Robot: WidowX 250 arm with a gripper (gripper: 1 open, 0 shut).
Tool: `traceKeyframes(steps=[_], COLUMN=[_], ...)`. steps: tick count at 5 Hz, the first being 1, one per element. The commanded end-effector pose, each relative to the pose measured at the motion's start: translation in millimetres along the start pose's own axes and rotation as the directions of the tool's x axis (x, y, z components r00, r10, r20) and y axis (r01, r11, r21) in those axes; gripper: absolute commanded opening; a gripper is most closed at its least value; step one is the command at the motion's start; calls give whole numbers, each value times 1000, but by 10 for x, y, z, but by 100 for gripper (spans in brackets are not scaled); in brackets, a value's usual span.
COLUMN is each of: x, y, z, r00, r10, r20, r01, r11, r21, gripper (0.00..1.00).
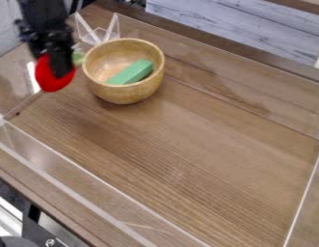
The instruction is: Move the red object to the right side of the table
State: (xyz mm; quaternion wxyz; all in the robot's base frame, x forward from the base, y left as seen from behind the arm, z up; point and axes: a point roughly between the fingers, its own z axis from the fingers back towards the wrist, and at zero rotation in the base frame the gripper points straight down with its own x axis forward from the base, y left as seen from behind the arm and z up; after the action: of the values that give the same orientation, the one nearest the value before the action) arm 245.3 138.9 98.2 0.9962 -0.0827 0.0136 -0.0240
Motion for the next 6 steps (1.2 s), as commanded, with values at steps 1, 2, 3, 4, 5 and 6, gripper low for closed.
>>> traceKeyframes(steps=[1, 2, 3, 4, 5, 6], x=[137, 214, 215, 174, 203, 244], y=[-395, -777, -1034, -1151, -1330, -1473], z=[251, 212, 35, -147, -348, -544], r00=[986, 957, 946, 935, 939, 938], r10=[-160, -289, -323, -353, -344, -347], r20=[53, 34, 29, 19, 12, -1], r01=[158, 289, 323, 353, 344, 347], r11=[987, 957, 947, 936, 939, 938], r21=[30, 9, 0, 8, 5, 9], gripper=[0, 100, 0, 100, 0, 0])
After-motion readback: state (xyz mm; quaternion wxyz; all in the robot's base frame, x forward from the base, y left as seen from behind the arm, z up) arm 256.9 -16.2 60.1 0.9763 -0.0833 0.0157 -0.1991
